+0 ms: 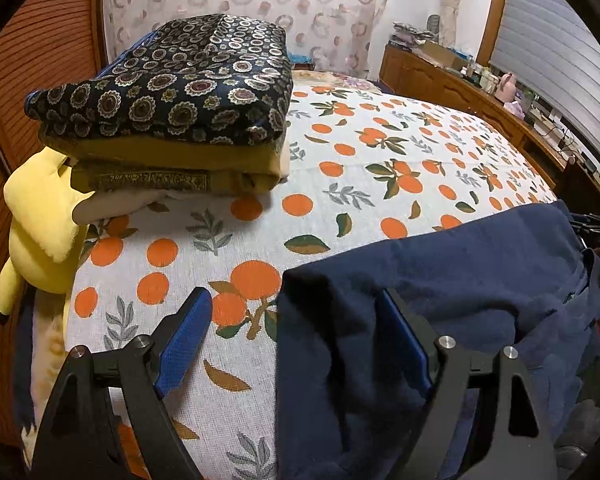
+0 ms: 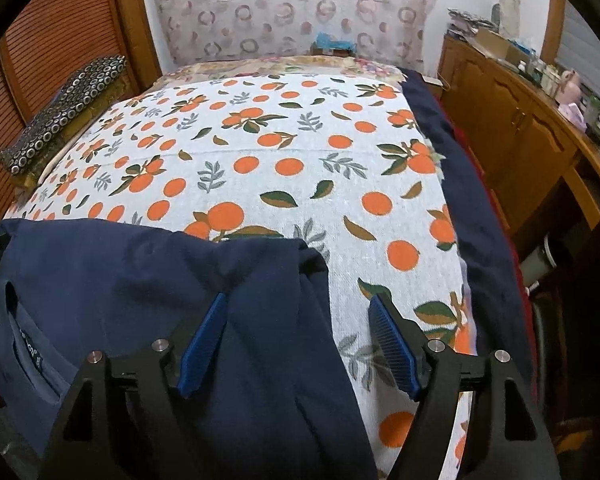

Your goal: Fold small clothes

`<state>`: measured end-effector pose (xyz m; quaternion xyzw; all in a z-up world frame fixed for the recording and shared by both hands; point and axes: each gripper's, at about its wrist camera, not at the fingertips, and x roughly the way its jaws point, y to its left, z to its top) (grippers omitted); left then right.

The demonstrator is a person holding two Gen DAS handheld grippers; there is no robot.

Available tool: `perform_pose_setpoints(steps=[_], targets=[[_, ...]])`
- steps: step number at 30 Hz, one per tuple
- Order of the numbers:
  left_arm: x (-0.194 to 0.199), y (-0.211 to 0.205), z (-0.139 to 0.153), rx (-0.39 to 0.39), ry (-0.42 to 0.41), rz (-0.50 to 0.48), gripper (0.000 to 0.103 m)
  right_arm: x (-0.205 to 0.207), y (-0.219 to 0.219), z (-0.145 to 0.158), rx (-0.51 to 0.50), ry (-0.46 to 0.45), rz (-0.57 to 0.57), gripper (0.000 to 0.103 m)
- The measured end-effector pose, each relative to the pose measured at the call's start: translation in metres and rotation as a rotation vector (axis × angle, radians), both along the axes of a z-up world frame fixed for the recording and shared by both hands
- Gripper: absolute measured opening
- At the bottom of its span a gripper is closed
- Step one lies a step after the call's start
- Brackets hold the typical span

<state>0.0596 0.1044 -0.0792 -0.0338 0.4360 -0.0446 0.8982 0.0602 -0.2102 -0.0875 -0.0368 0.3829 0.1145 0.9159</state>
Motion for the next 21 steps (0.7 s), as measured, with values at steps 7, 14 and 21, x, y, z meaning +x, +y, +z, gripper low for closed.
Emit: perform_pose_setpoints(steps=[7,14,21], targets=[[0.003,-0.003,0.001,0.003,-0.003,-0.027,0.073,0.000,-0.001,0.000,-0.007,0.011,0.005,0.076],[0.005,-0.013,0.005,-0.062,0.016,-0.107,0.022,0.011,0.006,0.002,-0.028,0.031,0.069,0.069],[-0.013,-0.022,0.030,-0.141,-0.053,-0.149,0.011,-0.005,0.017,0.002,-0.007,0.021,0.197,0.013]])
